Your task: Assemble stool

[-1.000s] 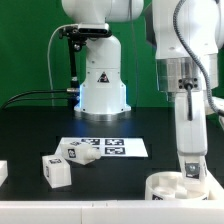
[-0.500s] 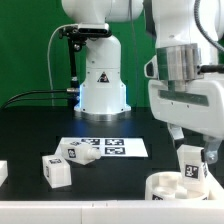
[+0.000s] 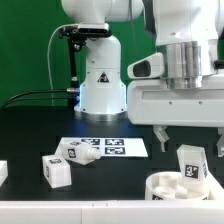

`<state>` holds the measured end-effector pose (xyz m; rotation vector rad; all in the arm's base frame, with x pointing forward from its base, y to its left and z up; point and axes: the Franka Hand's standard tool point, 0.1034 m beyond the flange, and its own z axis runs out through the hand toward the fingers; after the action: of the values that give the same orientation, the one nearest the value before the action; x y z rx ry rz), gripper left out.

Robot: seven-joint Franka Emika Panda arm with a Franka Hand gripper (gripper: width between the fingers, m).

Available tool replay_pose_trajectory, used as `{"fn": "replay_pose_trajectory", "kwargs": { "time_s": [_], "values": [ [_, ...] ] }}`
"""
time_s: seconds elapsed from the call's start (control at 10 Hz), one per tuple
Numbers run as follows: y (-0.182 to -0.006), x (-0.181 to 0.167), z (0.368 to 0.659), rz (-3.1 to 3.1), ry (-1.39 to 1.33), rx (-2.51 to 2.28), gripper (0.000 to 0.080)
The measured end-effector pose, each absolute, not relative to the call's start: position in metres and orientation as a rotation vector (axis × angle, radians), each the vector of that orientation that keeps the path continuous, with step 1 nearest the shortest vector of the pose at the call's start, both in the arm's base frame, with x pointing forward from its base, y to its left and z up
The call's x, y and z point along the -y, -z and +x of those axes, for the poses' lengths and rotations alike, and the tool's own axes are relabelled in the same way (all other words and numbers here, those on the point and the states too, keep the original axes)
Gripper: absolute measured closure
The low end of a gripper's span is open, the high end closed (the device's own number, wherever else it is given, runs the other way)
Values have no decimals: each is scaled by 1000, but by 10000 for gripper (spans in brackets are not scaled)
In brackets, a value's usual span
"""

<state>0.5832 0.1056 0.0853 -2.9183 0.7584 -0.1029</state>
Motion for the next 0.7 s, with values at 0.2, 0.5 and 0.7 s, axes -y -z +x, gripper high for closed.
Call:
{"fn": "replay_pose_trajectory", "kwargs": {
  "time_s": [0.2, 0.5, 0.7],
  "values": [
    [-81, -106, 582, -3021, 60, -330, 150],
    [-82, -102, 585, -3052, 101, -96, 150],
    [-84, -108, 587, -3079, 138, 315, 150]
  ]
}}
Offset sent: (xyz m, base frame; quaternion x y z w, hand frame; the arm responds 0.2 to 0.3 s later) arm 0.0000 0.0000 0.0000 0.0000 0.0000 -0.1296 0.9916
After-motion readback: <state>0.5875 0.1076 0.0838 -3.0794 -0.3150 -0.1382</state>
